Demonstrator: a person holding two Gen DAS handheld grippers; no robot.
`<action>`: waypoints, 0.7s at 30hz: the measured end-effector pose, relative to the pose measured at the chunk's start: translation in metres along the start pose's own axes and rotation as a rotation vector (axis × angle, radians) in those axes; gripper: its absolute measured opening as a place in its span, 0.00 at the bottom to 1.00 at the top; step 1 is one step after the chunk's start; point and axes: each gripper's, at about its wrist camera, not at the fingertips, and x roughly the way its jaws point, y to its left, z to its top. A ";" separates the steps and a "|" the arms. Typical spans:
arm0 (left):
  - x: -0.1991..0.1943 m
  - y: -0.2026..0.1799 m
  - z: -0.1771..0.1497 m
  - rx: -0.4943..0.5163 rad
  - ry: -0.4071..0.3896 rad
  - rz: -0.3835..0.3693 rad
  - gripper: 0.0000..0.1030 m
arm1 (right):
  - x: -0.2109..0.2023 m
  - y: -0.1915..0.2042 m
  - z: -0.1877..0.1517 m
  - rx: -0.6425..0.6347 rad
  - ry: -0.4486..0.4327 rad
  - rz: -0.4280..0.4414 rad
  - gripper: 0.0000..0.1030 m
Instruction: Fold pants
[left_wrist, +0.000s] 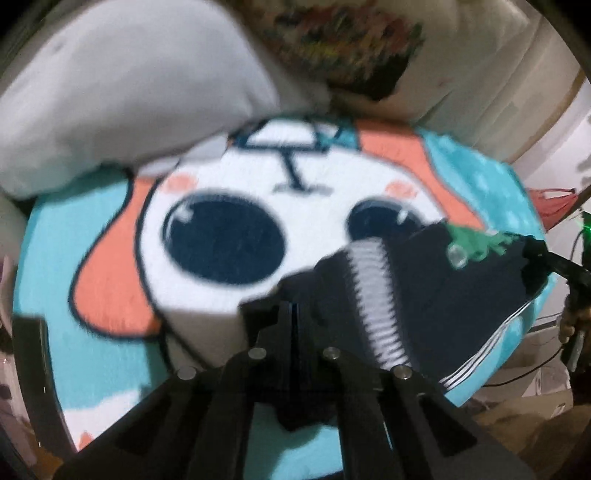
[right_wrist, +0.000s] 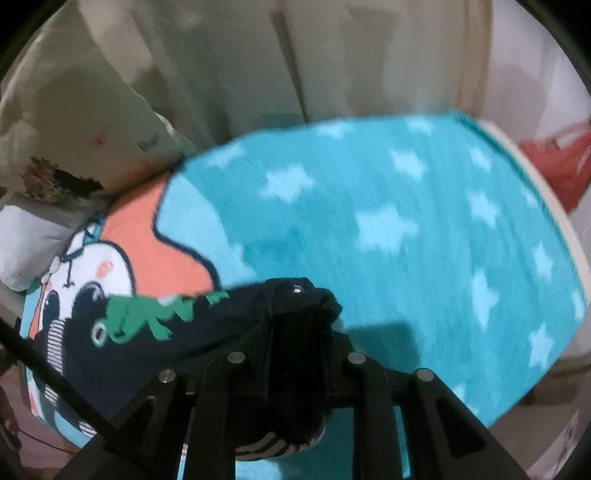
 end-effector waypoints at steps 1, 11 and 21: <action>0.001 0.005 -0.003 -0.018 0.009 0.005 0.02 | 0.004 -0.007 -0.004 0.017 0.011 -0.025 0.38; -0.050 0.003 0.013 -0.077 -0.096 -0.039 0.37 | -0.042 -0.060 -0.016 0.178 -0.086 -0.097 0.70; 0.001 -0.173 0.069 0.267 0.006 -0.308 0.48 | -0.049 -0.058 -0.044 0.232 -0.080 0.141 0.70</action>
